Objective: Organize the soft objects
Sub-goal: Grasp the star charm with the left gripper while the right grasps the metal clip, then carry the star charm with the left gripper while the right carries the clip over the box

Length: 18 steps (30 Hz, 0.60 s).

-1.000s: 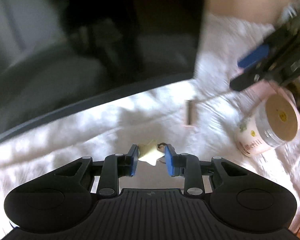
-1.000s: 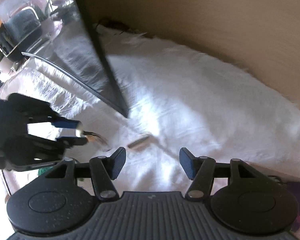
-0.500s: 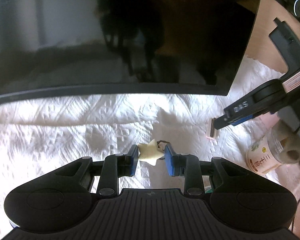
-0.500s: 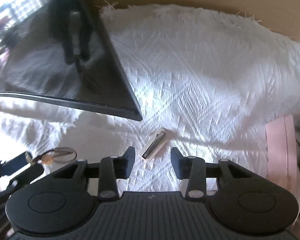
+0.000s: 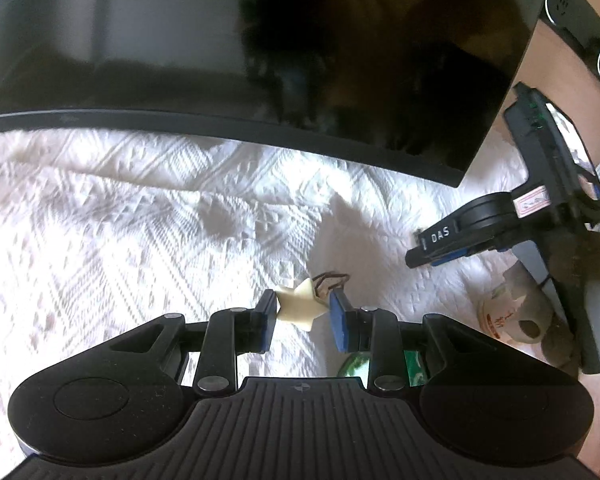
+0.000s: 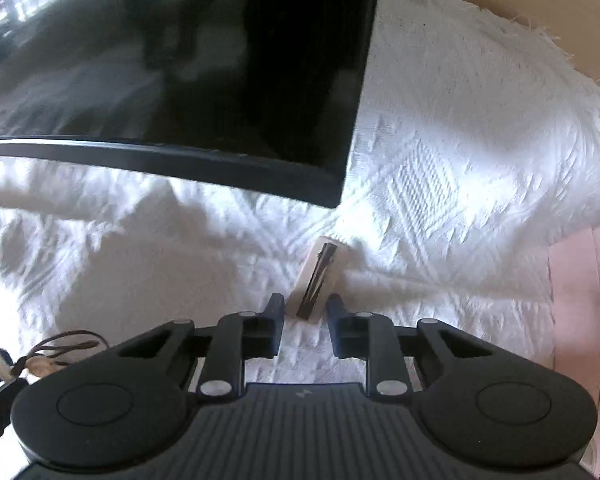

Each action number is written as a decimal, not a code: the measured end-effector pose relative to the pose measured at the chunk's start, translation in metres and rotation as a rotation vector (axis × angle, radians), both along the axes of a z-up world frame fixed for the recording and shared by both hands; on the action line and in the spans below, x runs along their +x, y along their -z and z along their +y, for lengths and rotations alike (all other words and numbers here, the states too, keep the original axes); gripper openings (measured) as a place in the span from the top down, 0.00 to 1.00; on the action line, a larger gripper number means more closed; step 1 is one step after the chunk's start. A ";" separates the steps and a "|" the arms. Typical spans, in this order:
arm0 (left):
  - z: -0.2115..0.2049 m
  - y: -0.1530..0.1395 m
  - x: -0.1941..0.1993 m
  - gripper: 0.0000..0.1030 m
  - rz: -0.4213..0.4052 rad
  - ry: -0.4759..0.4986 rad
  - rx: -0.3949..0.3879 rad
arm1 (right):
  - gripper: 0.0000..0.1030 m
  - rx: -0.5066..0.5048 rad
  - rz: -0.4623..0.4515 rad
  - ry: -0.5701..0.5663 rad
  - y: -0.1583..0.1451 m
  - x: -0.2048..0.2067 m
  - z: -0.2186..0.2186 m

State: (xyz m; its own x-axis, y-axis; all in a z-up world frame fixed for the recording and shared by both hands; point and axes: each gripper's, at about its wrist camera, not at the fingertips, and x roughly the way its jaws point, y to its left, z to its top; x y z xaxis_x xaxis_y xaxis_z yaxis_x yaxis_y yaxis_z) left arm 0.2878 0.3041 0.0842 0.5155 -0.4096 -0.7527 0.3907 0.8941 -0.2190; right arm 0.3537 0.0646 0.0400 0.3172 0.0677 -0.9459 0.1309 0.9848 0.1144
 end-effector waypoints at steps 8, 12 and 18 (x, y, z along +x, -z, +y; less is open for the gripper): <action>-0.038 -0.068 -0.022 0.68 -0.132 0.044 0.036 | 0.86 0.113 -0.224 -0.104 -0.102 -0.056 -0.037; -0.080 -0.109 -0.033 0.68 -0.202 0.097 0.045 | 0.86 0.162 -0.326 -0.104 -0.150 -0.082 -0.081; -0.145 -0.148 -0.049 0.68 -0.239 0.183 0.035 | 0.86 0.213 -0.414 -0.051 -0.190 -0.115 -0.150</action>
